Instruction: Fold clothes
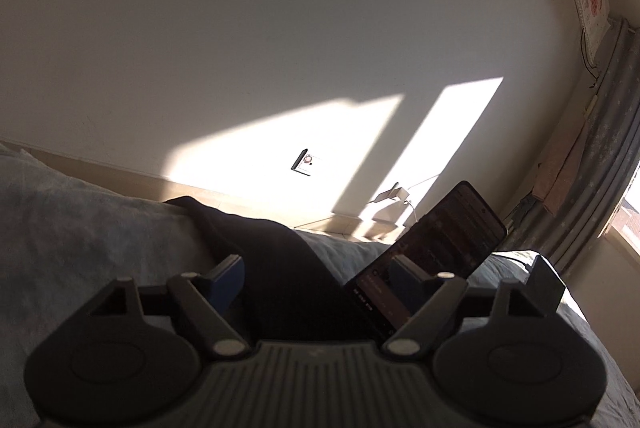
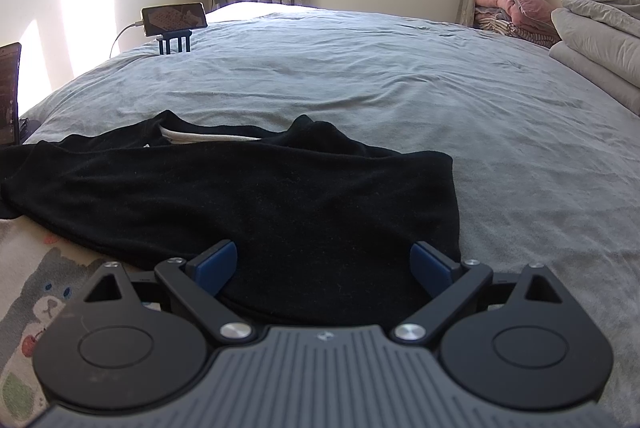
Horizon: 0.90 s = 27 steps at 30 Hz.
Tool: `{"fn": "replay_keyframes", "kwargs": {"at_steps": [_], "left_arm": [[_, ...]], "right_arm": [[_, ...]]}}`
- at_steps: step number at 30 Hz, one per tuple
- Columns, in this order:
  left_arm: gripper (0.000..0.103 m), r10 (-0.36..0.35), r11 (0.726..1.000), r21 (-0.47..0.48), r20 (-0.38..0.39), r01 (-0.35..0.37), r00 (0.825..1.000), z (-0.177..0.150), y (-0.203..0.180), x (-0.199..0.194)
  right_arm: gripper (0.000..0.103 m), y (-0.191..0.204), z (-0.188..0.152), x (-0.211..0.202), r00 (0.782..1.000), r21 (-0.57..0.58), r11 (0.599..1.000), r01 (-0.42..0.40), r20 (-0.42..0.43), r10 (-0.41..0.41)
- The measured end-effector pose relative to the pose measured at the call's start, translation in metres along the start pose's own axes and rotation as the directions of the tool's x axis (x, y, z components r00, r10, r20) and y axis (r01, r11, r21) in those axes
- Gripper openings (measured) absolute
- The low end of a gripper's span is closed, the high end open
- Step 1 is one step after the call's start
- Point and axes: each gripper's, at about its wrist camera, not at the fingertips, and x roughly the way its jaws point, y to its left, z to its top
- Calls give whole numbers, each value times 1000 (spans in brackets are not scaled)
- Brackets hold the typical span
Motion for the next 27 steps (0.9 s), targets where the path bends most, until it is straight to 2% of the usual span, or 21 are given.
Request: {"fn": "replay_keyframes", "kwargs": {"at_steps": [3, 8, 11, 12, 13, 14, 15, 16, 20, 24, 27], "left_arm": [[82, 66, 997, -28, -38, -67, 997, 0, 10, 12], [81, 73, 991, -102, -115, -85, 991, 5, 26, 42], [72, 81, 983, -153, -117, -99, 990, 9, 36, 58], [61, 89, 981, -163, -107, -105, 990, 10, 37, 61], [45, 93, 978, -176, -105, -110, 990, 10, 39, 63], [37, 93, 974, -194, -108, -112, 990, 9, 42, 64], [18, 93, 970, -213, -110, -115, 990, 8, 45, 65], [7, 88, 966, -234, -116, -113, 989, 7, 48, 66], [5, 39, 959, -278, -81, -60, 996, 10, 49, 56], [5, -10, 965, -261, -9, 7, 1000, 13, 40, 38], [5, -66, 968, -240, 17, 68, 998, 14, 33, 25]], "right_arm": [[96, 0, 0, 0, 1000, 2, 1000, -1, 0, 1], [97, -1, 0, 1, 1000, 7, 1000, -3, -1, 3], [97, 0, 0, 1, 1000, 7, 1000, -2, -2, 2], [97, 0, 0, 1, 1000, 7, 1000, -1, -1, 1], [97, 0, -1, 1, 1000, 7, 1000, -1, -1, 1], [97, -1, -1, 1, 1000, 9, 1000, -2, -1, 2], [97, -1, -1, 1, 1000, 10, 1000, -2, -1, 2], [97, -1, -1, 1, 1000, 10, 1000, -3, -1, 3], [97, -1, -1, 1, 1000, 11, 1000, -2, -1, 2], [97, -1, -1, 1, 1000, 10, 1000, -2, -1, 2], [97, -1, 0, 1, 1000, 10, 1000, -1, -1, 1]]}}
